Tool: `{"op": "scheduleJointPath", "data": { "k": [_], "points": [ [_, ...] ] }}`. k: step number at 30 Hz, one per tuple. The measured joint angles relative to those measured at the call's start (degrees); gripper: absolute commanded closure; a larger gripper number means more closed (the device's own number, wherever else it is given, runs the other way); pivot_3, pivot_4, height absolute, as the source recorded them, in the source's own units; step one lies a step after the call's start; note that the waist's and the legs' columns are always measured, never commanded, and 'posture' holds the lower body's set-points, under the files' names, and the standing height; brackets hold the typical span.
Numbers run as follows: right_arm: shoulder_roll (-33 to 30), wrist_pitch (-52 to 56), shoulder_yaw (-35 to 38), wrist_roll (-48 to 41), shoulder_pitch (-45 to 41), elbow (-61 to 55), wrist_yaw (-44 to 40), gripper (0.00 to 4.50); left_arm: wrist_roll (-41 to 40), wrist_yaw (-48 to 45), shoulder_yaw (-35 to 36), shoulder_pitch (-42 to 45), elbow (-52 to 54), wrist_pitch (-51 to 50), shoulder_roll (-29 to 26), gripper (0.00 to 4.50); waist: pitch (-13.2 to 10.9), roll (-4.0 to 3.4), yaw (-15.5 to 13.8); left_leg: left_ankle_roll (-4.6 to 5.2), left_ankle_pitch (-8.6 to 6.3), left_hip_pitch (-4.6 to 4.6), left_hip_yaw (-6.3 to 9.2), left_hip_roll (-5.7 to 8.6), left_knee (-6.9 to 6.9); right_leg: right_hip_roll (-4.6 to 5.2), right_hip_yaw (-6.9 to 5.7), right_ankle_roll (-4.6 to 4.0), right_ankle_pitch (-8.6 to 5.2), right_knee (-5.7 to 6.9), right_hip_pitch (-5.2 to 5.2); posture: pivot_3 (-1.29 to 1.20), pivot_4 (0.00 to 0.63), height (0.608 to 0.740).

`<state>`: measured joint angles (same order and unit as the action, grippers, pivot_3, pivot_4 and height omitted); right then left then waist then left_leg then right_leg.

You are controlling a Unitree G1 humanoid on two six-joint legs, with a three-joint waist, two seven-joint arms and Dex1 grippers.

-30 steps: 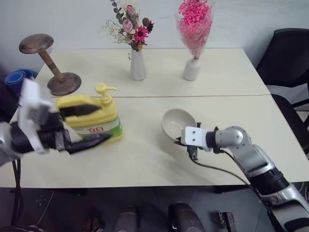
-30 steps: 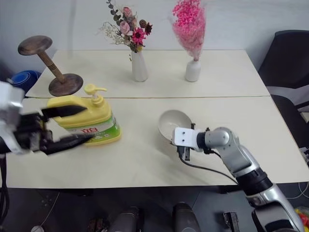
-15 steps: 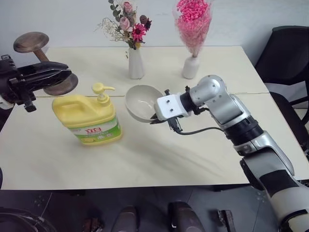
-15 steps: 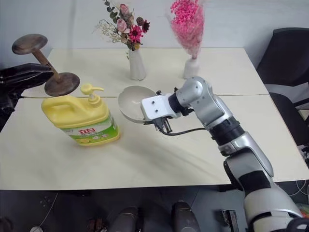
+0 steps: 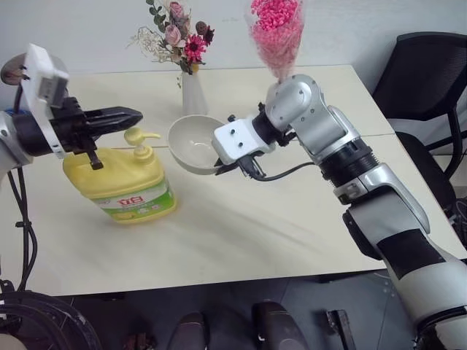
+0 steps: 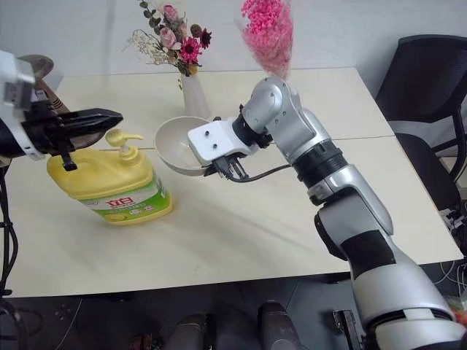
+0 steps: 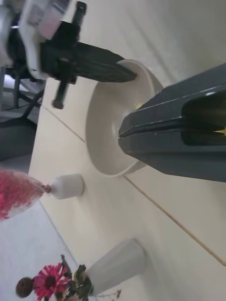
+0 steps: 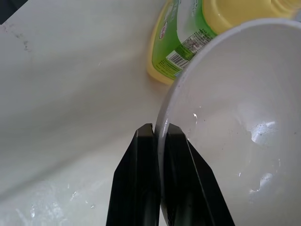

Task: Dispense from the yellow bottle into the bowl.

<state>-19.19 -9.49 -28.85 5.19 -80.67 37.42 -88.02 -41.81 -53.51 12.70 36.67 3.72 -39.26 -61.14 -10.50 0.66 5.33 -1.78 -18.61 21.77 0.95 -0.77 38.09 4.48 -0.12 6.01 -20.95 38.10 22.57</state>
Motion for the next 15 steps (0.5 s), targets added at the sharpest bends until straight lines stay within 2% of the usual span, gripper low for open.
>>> {"op": "scheduleJointPath", "data": {
  "k": [10, 15],
  "points": [
    [4.6, -4.6, -0.1, 1.3, -7.2, 9.1, -0.6, 4.50, 1.8, -1.2, 1.6, -2.5, 2.6, 0.9, 0.8, 4.48, 0.0, 0.00, 0.0, 0.00, 0.00, 0.00, 0.03, 0.01, 0.02, 0.03, 0.16, 0.00, 0.00, 0.07, 0.00, 0.00, 0.150, 0.740],
    [5.7, -5.6, -0.1, 1.7, -7.6, 11.3, -0.7, 4.50, 2.2, -0.9, 2.8, -3.7, 2.7, 1.5, 1.5, 4.48, 0.0, 0.00, 0.0, 0.00, 0.00, 0.00, 0.03, 0.02, 0.05, 0.05, 0.21, 0.00, 0.00, 0.09, -0.01, 0.00, 0.150, 0.740]
  ]
}}
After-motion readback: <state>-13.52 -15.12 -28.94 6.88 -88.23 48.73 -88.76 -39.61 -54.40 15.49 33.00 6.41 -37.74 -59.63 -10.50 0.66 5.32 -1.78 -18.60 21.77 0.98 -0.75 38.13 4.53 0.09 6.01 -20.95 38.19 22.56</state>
